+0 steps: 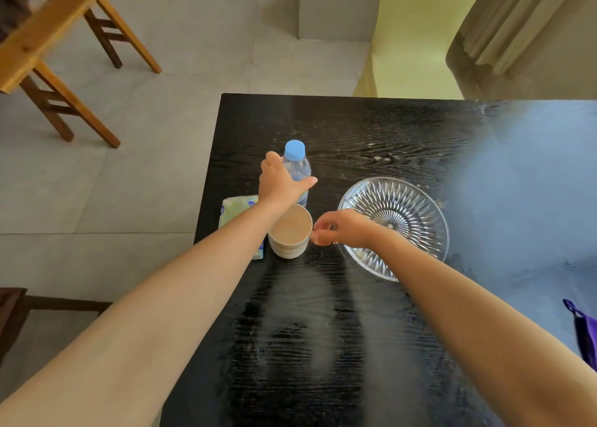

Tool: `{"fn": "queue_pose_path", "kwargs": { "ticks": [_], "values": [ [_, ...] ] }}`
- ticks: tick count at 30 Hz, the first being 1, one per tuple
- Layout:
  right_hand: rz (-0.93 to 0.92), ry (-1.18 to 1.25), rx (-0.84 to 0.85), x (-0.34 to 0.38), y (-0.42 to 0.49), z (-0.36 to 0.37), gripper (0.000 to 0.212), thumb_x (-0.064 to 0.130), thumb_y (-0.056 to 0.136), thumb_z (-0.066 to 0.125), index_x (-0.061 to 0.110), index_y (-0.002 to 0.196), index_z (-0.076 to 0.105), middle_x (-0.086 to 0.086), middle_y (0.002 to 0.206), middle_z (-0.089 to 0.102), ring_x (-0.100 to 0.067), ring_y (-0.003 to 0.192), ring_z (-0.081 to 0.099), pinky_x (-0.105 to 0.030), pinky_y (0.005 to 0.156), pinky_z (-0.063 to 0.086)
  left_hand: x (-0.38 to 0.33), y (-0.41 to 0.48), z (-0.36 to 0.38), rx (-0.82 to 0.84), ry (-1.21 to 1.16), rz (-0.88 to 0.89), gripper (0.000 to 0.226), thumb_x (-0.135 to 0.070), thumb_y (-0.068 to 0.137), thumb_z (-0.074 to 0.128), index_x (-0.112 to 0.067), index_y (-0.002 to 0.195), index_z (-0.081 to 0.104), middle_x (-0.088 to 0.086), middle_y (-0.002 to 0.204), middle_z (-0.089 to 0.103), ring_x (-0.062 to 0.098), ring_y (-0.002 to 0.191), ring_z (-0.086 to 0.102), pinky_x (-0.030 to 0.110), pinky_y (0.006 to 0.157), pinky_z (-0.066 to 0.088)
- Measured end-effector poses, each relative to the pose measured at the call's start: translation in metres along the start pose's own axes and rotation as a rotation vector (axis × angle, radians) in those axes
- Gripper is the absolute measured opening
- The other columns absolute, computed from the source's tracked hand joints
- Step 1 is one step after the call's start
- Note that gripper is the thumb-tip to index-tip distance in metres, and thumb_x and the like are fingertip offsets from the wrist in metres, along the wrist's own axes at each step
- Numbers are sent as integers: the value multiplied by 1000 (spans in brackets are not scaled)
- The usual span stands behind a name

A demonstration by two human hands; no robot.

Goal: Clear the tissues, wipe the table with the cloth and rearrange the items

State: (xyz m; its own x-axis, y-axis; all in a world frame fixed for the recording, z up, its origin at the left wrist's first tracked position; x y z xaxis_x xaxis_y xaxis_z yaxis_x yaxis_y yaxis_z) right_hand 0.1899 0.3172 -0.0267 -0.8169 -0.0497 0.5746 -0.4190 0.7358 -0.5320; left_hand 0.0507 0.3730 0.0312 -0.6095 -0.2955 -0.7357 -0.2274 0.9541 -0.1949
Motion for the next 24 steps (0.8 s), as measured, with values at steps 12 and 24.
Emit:
{"fn": "queue_pose_path", "kwargs": {
  "ticks": [12,24],
  "values": [
    [-60,-53,-211,-14,-4,-11,12,20,83,67,15,92,73,0,83,70,-9,75,54,-21,71,37,-10,-1,12,43,5,-6,73,-39,76,74,-16,131,32,11,133,37,22,119,47,31,88,44],
    [119,-94,-218,-32,-18,-16,51,28,82,67,8,127,52,-6,123,63,-26,116,55,-35,96,44,11,-15,12,243,31,-87,86,-44,80,68,-16,145,20,10,148,36,27,133,41,41,102,42]
  ]
}}
Point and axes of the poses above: each hand's wrist, its own y-axis towards the middle knuckle, its own z-axis out of the palm, x = y × z, the point moved 10 cm from there along y, towards the middle knuckle
